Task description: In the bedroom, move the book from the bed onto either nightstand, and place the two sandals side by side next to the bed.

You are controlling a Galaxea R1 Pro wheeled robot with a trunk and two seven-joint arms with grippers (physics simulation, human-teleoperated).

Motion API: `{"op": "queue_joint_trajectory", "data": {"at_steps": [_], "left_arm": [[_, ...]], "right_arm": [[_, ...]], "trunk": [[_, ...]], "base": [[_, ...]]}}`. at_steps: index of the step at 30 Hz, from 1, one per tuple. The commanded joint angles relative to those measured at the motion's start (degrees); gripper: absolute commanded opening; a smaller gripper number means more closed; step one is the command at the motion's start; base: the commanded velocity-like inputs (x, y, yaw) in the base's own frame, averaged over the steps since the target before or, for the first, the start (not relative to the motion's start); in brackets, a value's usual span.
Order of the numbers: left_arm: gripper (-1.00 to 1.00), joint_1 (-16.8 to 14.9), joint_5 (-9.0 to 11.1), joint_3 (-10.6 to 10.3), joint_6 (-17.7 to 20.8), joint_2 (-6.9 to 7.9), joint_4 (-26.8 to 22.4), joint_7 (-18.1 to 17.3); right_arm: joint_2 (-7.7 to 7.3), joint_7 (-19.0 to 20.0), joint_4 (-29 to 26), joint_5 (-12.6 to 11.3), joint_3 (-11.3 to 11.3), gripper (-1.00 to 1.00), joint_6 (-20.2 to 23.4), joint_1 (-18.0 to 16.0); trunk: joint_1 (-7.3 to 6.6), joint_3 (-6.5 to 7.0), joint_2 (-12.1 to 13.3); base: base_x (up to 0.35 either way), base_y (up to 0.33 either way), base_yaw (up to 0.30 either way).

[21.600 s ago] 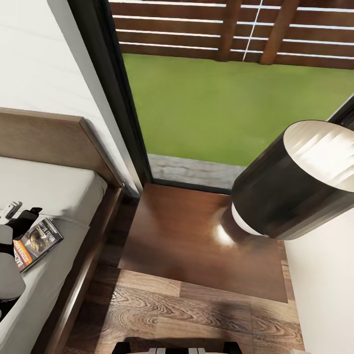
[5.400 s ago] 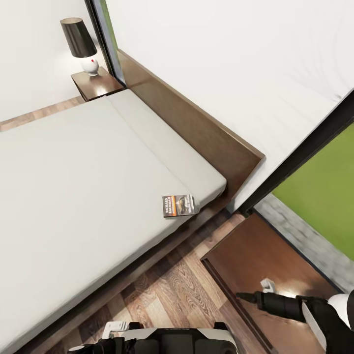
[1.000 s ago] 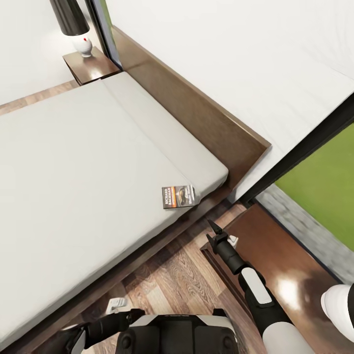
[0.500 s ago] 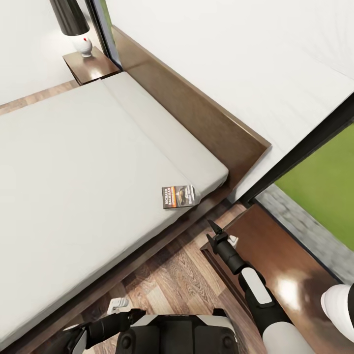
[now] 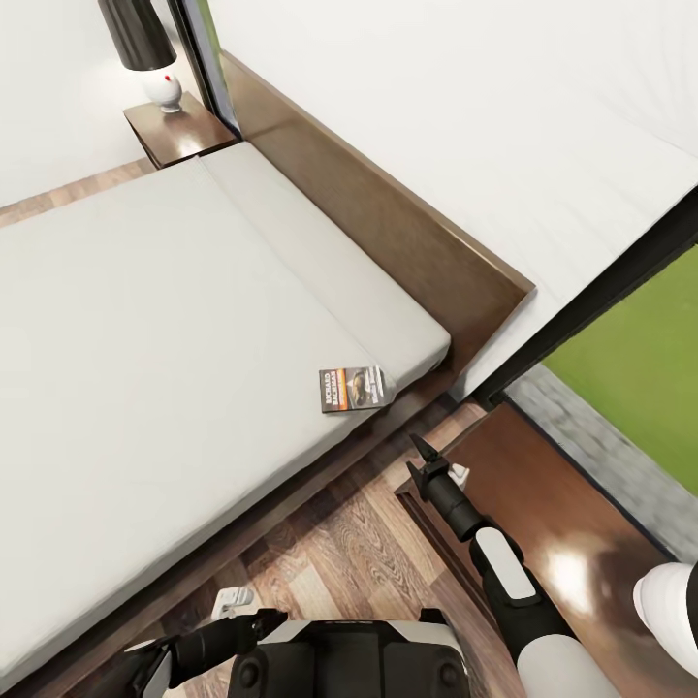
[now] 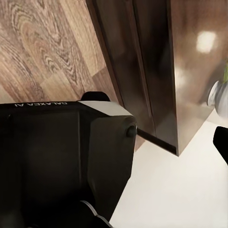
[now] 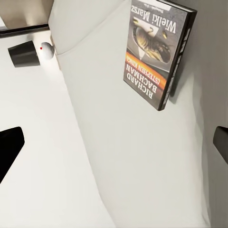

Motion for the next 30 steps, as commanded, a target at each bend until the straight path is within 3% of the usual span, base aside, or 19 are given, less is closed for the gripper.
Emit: {"op": "queue_joint_trajectory", "data": {"at_steps": [1, 16, 30], "left_arm": [[1.00, -0.04, -0.31, 0.48, 0.59, -0.04, -0.06, -0.38], [1.00, -0.04, -0.31, 0.50, 0.62, -0.04, -0.06, -0.38], [1.00, -0.04, -0.31, 0.48, 0.59, -0.24, -0.04, -0.38]], "right_arm": [[0.06, 0.03, 0.01, -0.41, -0.21, 1.00, 0.52, -0.02], [0.00, 0.03, 0.01, -0.41, -0.23, 1.00, 0.52, -0.02], [0.00, -0.07, -0.01, -0.41, -0.95, 1.00, -0.20, -0.02]], "trunk": [[0.03, -0.07, -0.09], [0.03, -0.58, -0.09], [0.03, -0.62, -0.09]], "base": [[0.003, 0.000, 0.065], [0.000, 0.000, 0.213], [0.000, 0.000, 0.021]]}}
